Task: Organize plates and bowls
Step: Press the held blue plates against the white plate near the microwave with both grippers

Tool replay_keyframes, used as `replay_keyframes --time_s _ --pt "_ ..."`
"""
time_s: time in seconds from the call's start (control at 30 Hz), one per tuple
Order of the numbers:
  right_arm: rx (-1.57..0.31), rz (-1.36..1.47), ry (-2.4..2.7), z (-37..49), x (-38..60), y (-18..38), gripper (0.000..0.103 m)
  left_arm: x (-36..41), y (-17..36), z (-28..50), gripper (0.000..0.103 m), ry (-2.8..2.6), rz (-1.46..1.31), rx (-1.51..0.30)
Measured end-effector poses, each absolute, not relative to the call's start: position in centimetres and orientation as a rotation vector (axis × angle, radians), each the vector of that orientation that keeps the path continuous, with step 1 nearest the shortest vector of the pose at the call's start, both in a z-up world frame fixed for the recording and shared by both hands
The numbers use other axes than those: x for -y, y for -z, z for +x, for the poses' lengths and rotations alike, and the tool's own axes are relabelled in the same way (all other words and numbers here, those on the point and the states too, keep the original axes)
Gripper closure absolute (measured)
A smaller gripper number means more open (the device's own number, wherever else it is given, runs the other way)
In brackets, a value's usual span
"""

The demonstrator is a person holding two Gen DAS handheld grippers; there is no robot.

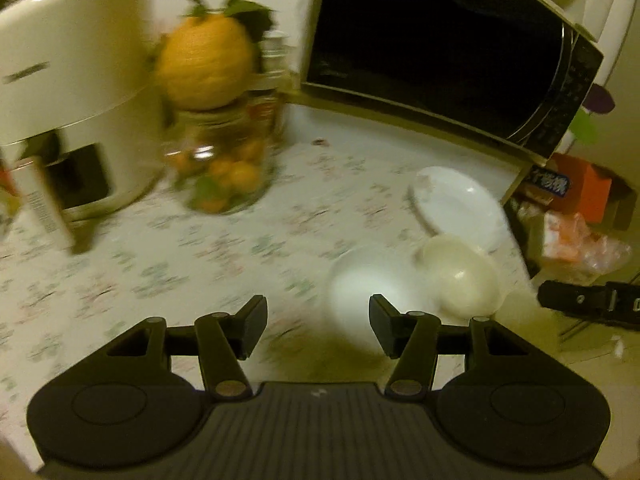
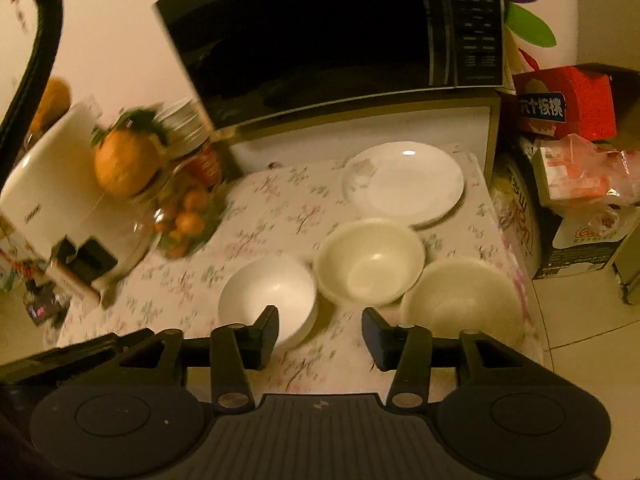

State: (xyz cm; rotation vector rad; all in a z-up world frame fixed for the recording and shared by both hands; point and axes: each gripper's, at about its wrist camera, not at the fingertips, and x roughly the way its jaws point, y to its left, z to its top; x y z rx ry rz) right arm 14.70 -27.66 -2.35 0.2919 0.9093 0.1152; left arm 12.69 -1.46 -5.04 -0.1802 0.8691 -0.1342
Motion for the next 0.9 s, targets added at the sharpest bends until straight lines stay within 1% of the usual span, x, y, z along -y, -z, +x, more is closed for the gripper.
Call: replay_keyframes --time_s 0.07,0.23,0.43,0.57,0.67,0.73,0.83,0.9 --pt "-0.918 0.330 -0.091 16.6 29.6 2.7 0.051 2.4 4.9 14.6 0.049 0.155 -0.221 -0.874" --pt "-0.923 0.408 -0.020 20.0 33.5 4.3 0.050 5.4 5.4 19.6 0.048 0.192 -0.301 -0.904" --pt "-0.910 0.525 0.033 24.1 36.4 6.9 0.050 9.3 8.7 25.1 0.050 0.235 -0.356 -0.964" --pt "-0.933 0.653 0.054 26.5 37.7 9.5 0.052 10.9 11.2 27.8 0.056 0.215 -0.354 -0.993" --pt "-0.962 0.671 0.079 28.0 37.8 11.0 0.052 11.7 12.8 29.3 0.061 0.222 -0.377 -1.020" --pt "-0.974 0.673 0.098 28.8 37.9 12.0 0.053 12.2 13.5 30.1 0.061 0.237 -0.379 -1.024" --pt "-0.998 0.696 0.129 29.7 38.3 13.5 0.056 12.8 14.0 31.3 0.066 0.244 -0.366 -1.026" --pt "-1.007 0.718 0.140 30.0 38.4 14.2 0.060 12.9 14.6 31.9 0.071 0.236 -0.368 -1.040"
